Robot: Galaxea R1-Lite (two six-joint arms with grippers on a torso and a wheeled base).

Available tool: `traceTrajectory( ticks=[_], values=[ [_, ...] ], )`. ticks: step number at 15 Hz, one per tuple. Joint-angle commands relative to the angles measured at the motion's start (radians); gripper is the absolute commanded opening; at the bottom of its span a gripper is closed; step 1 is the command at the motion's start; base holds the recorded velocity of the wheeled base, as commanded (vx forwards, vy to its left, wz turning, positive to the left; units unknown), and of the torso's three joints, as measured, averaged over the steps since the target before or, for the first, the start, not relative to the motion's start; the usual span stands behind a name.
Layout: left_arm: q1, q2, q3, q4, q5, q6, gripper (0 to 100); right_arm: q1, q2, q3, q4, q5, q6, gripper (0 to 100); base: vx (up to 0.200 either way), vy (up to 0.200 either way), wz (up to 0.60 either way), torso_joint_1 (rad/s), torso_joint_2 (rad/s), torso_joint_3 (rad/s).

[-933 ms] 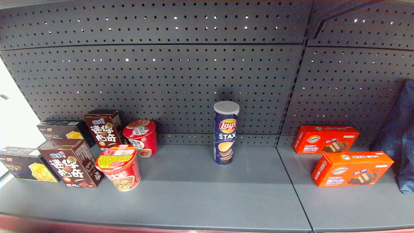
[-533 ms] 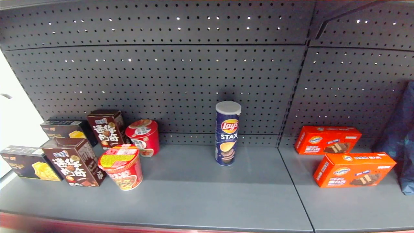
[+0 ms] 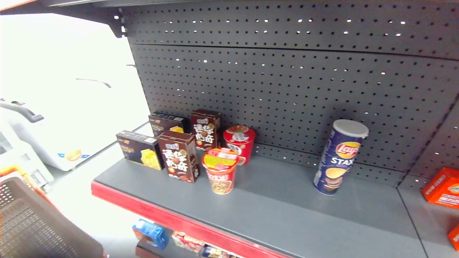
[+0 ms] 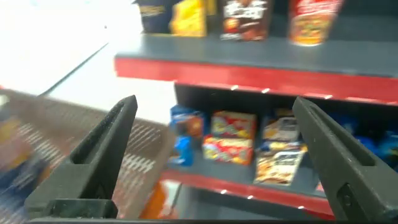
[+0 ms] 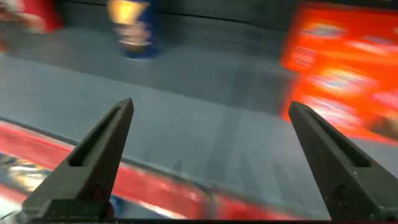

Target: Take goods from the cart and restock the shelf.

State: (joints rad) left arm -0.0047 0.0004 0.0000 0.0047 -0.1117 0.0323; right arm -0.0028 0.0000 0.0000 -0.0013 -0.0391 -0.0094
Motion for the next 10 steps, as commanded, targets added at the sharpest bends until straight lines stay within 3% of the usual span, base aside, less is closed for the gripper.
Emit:
traceTrajectory(
  ticks=[1, 10],
  values=[
    [0.0, 0.0, 0.0, 0.0, 0.0, 0.004, 100, 0.0, 0.0, 0.0, 0.0, -0.001, -0.001, 100, 0.0, 0.0, 0.6, 0.012, 0.01, 0.002],
    [0.0, 0.0, 0.0, 0.0, 0.0, 0.001, 100, 0.0, 0.0, 0.0, 0.001, -0.001, 0.003, 100, 0.0, 0.0, 0.6, 0.003, 0.0, 0.001]
  ],
)
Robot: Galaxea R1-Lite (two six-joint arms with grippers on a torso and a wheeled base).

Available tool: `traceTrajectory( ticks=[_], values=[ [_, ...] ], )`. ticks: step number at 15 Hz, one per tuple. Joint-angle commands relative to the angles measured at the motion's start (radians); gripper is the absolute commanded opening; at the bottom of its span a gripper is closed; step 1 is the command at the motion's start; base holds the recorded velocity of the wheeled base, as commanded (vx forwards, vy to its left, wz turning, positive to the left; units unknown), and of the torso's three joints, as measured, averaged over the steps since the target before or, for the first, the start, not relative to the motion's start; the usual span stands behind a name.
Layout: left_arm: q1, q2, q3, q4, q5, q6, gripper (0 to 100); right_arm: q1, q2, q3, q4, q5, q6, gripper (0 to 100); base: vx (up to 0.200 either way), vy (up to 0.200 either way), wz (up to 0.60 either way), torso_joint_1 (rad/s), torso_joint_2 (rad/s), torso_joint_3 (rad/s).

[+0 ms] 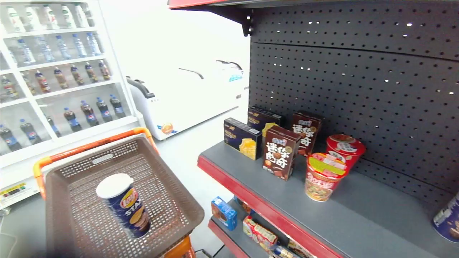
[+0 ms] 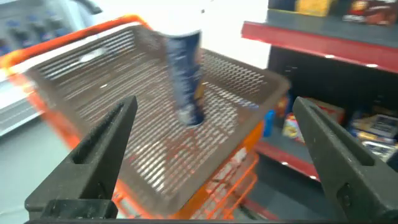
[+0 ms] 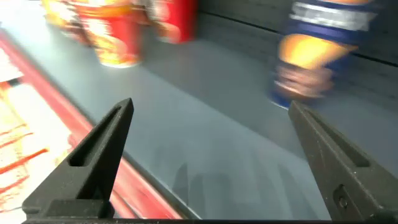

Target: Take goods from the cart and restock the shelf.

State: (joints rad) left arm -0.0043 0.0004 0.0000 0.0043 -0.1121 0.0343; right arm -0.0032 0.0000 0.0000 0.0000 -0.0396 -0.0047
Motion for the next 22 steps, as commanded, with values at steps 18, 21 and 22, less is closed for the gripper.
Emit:
traceTrajectory(
  ticks=[18, 21, 22],
  values=[
    [0.23, 0.73, -0.572, 0.281, -0.161, 0.134, 100, 0.0, 0.0, 0.0, 0.0, 0.0, 0.005, 100, 0.0, 0.0, 0.0, 0.0, 0.0, 0.0],
    [0.237, 0.816, -0.483, 0.211, -0.291, 0.145, 100, 0.0, 0.0, 0.0, 0.0, 0.0, 0.005, 100, 0.0, 0.0, 0.0, 0.0, 0.0, 0.0],
    [0.267, 0.903, -0.482, 0.18, -0.311, 0.156, 100, 0.0, 0.0, 0.0, 0.0, 0.0, 0.005, 100, 0.0, 0.0, 0.0, 0.0, 0.0, 0.0]
  ],
)
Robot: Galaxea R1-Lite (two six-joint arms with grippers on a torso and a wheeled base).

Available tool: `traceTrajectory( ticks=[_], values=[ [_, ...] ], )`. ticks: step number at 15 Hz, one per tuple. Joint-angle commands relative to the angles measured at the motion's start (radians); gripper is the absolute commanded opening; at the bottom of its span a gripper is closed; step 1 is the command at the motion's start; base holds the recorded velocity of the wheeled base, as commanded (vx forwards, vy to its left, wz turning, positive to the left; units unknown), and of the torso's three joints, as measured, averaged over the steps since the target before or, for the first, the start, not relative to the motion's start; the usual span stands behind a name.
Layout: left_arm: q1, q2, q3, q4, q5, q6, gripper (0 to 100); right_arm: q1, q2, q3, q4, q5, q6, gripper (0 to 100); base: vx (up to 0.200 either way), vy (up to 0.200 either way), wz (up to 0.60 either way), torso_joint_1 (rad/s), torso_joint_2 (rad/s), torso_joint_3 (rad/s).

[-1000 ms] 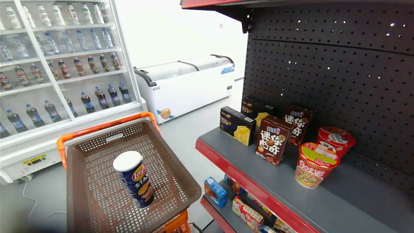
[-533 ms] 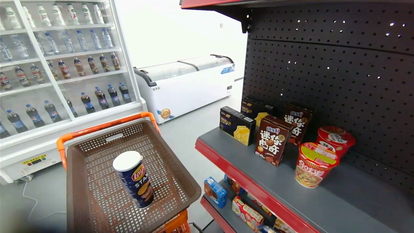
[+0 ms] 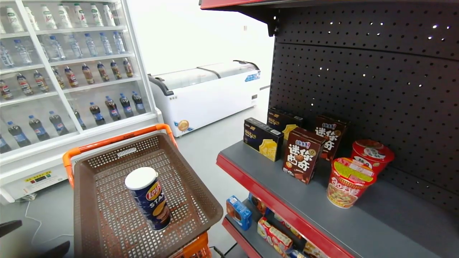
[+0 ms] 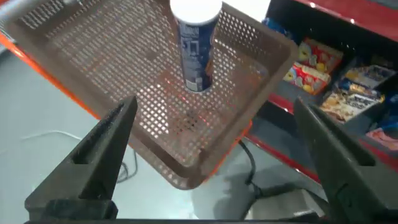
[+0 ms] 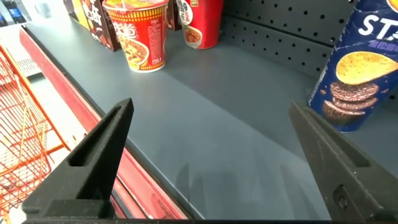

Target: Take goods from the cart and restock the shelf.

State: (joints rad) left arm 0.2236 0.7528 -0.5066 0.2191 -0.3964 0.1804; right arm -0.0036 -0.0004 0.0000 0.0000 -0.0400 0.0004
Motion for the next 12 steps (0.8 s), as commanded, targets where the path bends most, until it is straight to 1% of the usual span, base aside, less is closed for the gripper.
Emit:
traceTrajectory(
  ticks=[1, 2, 3, 5, 7, 8, 9, 10, 12],
  values=[
    [0.063, 0.192, 0.025, -0.073, -0.035, 0.019, 100, 0.001, 0.0, 0.0, 0.0, 0.0, 0.0, 100, 0.0, 0.0, 0.0, 0.0, 0.0, 0.0],
    [0.086, 0.25, 0.028, -0.136, -0.053, 0.028, 100, 0.001, 0.0, 0.0, 0.0, 0.0, 0.001, 100, 0.0, 0.0, 0.0, 0.0, 0.0, 0.0],
    [0.095, 0.329, 0.033, -0.199, -0.07, 0.039, 100, 0.001, 0.0, 0.0, 0.0, 0.0, 0.0, 100, 0.0, 0.0, 0.0, 0.0, 0.0, 0.0],
    [0.097, 0.419, 0.053, -0.291, -0.073, 0.076, 100, 0.001, 0.0, 0.0, 0.0, 0.0, 0.001, 100, 0.0, 0.0, 0.0, 0.0, 0.0, 0.0],
    [0.091, 0.496, 0.08, -0.377, -0.073, 0.09, 100, 0.001, 0.0, 0.0, 0.0, 0.0, 0.0, 100, 0.0, 0.0, 0.0, 0.0, 0.0, 0.0],
    [0.091, 0.496, 0.08, -0.377, -0.073, 0.09, 100, 0.001, 0.0, 0.0, 0.0, 0.0, 0.0, 100, 0.0, 0.0, 0.0, 0.0, 0.0, 0.0],
    [0.072, 0.548, 0.111, -0.455, -0.078, 0.093, 100, 0.001, 0.0, 0.0, 0.0, 0.0, 0.0, 100, 0.0, 0.0, 0.0, 0.0, 0.0, 0.0],
    [0.006, 0.611, 0.154, -0.575, -0.084, 0.082, 100, 0.001, 0.0, 0.0, 0.0, 0.0, 0.0, 100, 0.0, 0.0, 0.0, 0.0, 0.0, 0.0],
    [-0.02, 0.688, 0.174, -0.669, -0.085, 0.082, 100, 0.001, 0.0, 0.0, 0.0, 0.0, 0.001, 100, 0.0, 0.0, 0.0, 0.0, 0.0, 0.0]
  ],
)
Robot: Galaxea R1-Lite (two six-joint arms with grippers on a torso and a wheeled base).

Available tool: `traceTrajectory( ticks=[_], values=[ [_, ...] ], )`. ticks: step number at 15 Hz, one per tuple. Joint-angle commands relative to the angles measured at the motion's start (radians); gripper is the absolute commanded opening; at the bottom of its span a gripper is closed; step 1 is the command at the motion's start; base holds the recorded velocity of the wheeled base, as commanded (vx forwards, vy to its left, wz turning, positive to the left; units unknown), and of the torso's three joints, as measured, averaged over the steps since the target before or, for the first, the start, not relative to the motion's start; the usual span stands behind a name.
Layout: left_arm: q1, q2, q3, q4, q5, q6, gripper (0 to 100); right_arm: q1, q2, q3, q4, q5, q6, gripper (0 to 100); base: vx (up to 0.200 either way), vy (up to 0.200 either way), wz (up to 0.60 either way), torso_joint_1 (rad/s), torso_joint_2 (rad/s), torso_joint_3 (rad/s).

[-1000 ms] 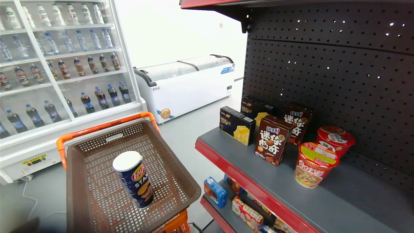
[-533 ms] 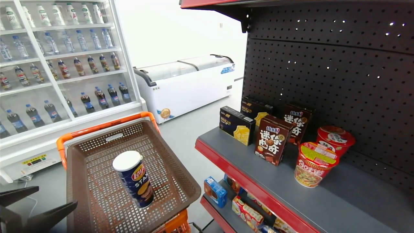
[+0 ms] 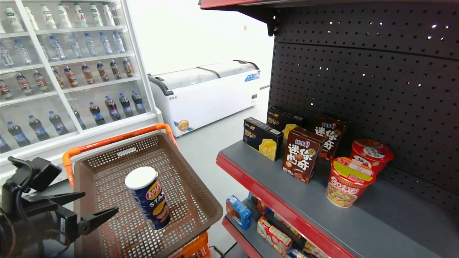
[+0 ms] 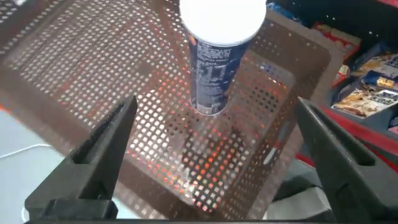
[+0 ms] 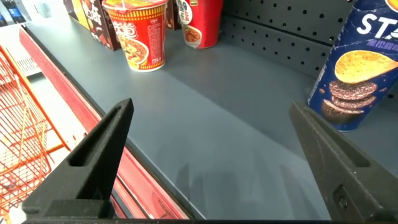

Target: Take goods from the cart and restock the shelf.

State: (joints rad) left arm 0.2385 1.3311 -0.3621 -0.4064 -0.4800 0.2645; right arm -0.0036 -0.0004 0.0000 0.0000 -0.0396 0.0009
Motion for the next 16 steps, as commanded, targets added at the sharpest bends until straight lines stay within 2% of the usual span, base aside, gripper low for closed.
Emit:
traceTrajectory(
  ticks=[1, 3, 4, 5, 10, 16],
  values=[
    [-0.034, 0.115, 0.029, -0.048, -0.002, -0.002, 100, 0.001, 0.0, 0.0, 0.0, 0.0, 0.001, 100, 0.0, 0.0, 0.0, 0.0, 0.0, 0.0],
    [-0.064, 0.22, 0.031, -0.17, 0.0, -0.002, 100, 0.001, 0.0, 0.0, 0.0, 0.0, -0.001, 100, 0.0, 0.0, 0.0, 0.0, 0.0, 0.0],
    [-0.064, 0.22, 0.031, -0.17, 0.0, -0.002, 100, 0.001, 0.0, 0.0, 0.0, 0.0, -0.001, 100, 0.0, 0.0, 0.0, 0.0, 0.0, 0.0],
    [-0.081, 0.3, 0.029, -0.247, 0.0, 0.006, 100, 0.001, 0.0, 0.0, 0.0, 0.0, -0.001, 100, 0.0, 0.0, 0.0, 0.0, 0.0, 0.0],
    [-0.122, 0.499, 0.035, -0.443, 0.015, 0.01, 100, 0.001, 0.0, 0.0, 0.0, 0.0, -0.001, 100, 0.0, 0.0, 0.0, 0.0, 0.0, 0.0],
    [-0.153, 0.688, 0.023, -0.605, 0.015, 0.009, 100, 0.001, 0.0, 0.0, 0.0, 0.0, -0.001, 100, 0.0, 0.0, 0.0, 0.0, 0.0, 0.0]
  ],
)
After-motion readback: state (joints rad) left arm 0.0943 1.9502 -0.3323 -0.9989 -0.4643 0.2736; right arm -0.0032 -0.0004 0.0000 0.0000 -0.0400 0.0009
